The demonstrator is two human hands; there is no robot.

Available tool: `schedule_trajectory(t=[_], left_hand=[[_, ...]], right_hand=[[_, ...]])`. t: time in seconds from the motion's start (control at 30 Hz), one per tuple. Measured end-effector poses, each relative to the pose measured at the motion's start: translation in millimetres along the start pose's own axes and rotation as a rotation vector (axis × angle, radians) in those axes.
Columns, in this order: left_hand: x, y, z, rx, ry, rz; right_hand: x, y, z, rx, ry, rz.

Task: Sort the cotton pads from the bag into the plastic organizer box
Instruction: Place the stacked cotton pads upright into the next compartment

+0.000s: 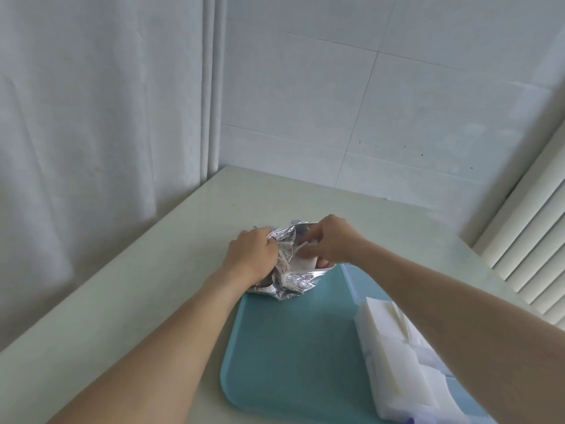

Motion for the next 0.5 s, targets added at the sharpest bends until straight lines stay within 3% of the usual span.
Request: schedule_trajectory(t=[0.2,0.5], left_hand=[[0.7,3.7,1.2,0.019,0.003,0.110],[-8.5,2.6,11.1,-0.005,-0.069,0.114]], right_hand=[[-9.4,17.3,-8.7,-0.030,0.051,0.124],[-33.5,37.3,18.9,0.388,-0.130,0.163]])
Point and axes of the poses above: each hand's wrist, its own x-axis towards the middle knuckle, its own y-axis out of the back of the hand, z = x × y, the point moved 1 cm from there along x, towards the middle knuckle, and after that the axes turned 5 degrees about y, right-handed, at the moved point
